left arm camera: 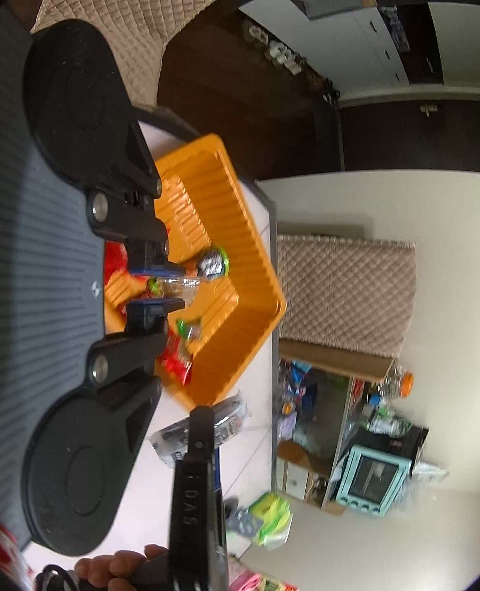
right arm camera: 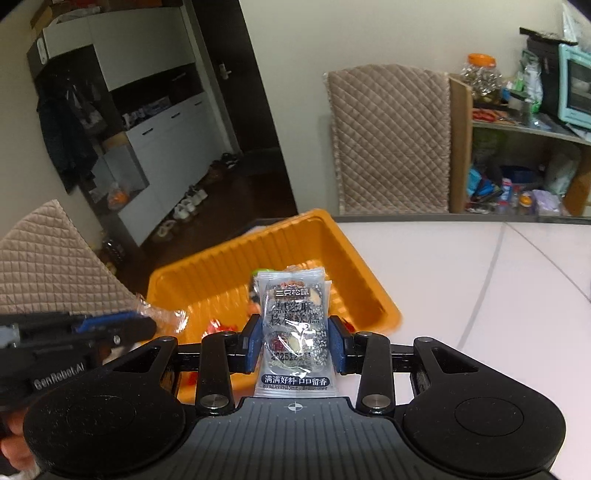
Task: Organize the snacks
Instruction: 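Carry the caramel candy and snack packet over the orange tray with both tools, then open both tools to drop the caramel and snack packet into the tray, then withdraw both open tools from the tray toward the red and yellow candies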
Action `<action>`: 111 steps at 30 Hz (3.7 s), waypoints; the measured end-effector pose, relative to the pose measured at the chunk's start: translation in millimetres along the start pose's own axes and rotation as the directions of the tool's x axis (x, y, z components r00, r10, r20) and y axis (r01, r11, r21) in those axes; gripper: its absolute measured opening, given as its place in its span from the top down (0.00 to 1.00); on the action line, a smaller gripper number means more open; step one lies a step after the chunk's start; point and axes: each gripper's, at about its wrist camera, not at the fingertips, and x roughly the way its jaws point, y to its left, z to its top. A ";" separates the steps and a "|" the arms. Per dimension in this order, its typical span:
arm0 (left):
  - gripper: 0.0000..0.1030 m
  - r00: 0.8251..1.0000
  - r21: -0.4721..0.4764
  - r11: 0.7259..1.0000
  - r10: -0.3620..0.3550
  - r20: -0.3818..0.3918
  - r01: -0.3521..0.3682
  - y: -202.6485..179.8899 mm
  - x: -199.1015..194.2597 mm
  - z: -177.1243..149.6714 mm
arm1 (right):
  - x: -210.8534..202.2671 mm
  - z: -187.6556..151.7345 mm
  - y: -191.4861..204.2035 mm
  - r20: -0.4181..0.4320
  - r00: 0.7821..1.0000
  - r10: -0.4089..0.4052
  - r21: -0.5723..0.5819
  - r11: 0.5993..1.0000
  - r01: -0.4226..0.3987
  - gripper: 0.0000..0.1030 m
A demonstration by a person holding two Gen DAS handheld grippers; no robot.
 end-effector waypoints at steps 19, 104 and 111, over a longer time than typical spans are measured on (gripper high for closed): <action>0.90 0.994 -0.028 0.994 0.102 -0.038 -0.103 48.2 63.6 22.8 | 123.9 37.5 -3.0 -0.090 0.996 -0.016 0.044 0.999 0.020 0.63; 0.52 0.978 -0.051 0.999 -0.015 -0.209 0.005 -19.4 -78.7 -60.5 | -102.8 -93.5 3.1 -0.050 0.997 -0.058 0.115 0.991 0.063 0.24; 0.49 0.969 -0.029 0.999 -0.051 -0.243 0.045 -36.5 -87.4 -83.4 | -126.1 -120.5 -4.3 -0.080 0.994 -0.079 0.149 0.985 0.091 0.24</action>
